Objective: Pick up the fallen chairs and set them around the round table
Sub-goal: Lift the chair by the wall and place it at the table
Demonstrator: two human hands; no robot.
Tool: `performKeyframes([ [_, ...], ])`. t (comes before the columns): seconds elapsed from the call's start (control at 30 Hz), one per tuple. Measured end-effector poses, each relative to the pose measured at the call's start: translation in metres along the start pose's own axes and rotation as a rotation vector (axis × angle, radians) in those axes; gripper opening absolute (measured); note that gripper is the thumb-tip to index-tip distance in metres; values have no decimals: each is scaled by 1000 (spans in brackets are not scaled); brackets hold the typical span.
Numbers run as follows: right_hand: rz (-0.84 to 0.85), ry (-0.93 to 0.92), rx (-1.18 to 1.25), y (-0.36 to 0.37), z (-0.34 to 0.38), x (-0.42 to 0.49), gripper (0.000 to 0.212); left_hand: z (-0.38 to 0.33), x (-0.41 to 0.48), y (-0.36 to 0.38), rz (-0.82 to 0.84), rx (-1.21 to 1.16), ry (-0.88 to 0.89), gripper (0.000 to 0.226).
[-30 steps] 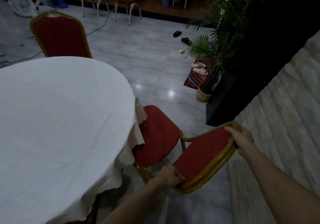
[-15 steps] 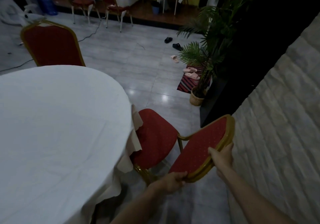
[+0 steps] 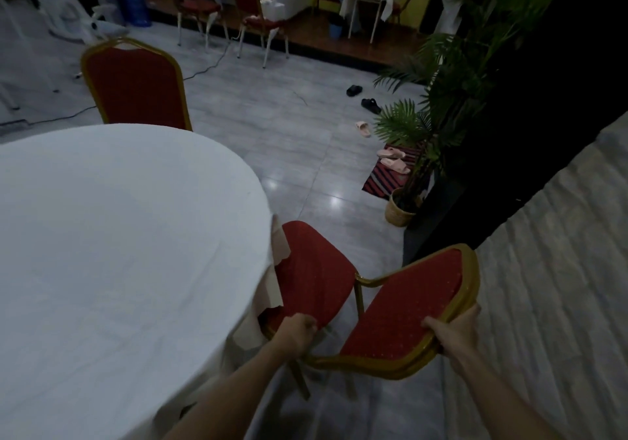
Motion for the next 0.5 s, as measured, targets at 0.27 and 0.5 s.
performKeyframes([
  [0.27,-64,93,-289,-2,27,14,91,-36,8,20,103,-22,39,33],
  [0.5,160,-218,-747,-25,73,94,82,-77,31,50,118,-77,-85,36],
])
Point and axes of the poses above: each hand's wrist, its own x-axis towards the middle knuckle, its own y-axis out of the palm, z = x × y, the point moved 1 cm from there along x, towards the middle knuckle, and after that the axes turned 2 degrees about y, right-handed, at the moved point
